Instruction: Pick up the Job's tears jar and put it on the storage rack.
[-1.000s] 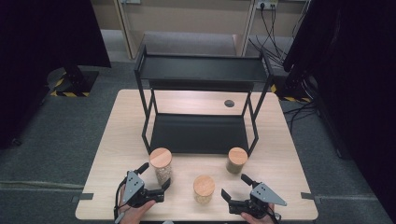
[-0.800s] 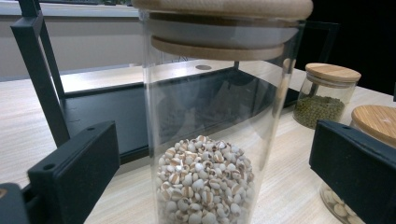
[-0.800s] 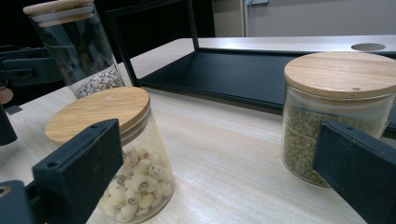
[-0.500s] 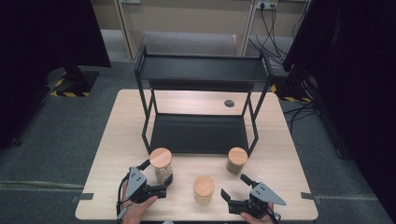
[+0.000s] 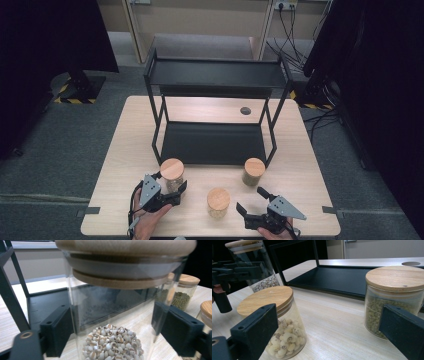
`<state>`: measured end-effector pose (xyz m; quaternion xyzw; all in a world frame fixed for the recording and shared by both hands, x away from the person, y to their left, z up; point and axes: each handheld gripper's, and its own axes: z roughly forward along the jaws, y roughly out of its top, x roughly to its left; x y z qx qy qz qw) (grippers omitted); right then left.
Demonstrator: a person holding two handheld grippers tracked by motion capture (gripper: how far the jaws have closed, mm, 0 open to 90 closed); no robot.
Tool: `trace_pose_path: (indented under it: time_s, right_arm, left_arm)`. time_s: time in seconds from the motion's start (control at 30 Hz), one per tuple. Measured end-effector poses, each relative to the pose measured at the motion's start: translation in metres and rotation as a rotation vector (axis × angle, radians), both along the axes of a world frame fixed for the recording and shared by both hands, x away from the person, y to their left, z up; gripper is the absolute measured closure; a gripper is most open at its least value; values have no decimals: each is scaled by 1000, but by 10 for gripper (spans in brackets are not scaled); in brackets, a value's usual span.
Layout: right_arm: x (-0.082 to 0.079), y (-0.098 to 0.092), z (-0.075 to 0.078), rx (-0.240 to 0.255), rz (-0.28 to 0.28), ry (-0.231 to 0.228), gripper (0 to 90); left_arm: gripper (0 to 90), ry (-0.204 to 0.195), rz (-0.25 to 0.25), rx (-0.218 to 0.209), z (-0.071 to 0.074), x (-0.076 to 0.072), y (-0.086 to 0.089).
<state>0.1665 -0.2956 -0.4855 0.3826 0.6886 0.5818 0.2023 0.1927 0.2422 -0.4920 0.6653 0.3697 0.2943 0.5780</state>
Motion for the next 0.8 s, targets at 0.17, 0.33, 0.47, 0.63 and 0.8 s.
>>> trace_pose_path:
  time_s: [0.17,0.33,0.47,0.63,0.8]
  right_arm:
    - [0,0,0,0,1,1,30]
    - [0,0,0,0,4,2,31]
    - [0,0,0,1,6,1,31]
    - [-1,0,0,4,7,-3,32]
    - [-1,0,0,5,7,-3,32]
  left_arm:
    - [247,-6,20,10,1,-2,-5]
    - [250,-12,13,15,4,-2,-6]
    - [250,-26,1,13,13,1,-9]
    - [250,-19,-15,17,24,8,-14]
    - [250,-15,-25,25,30,16,-19]
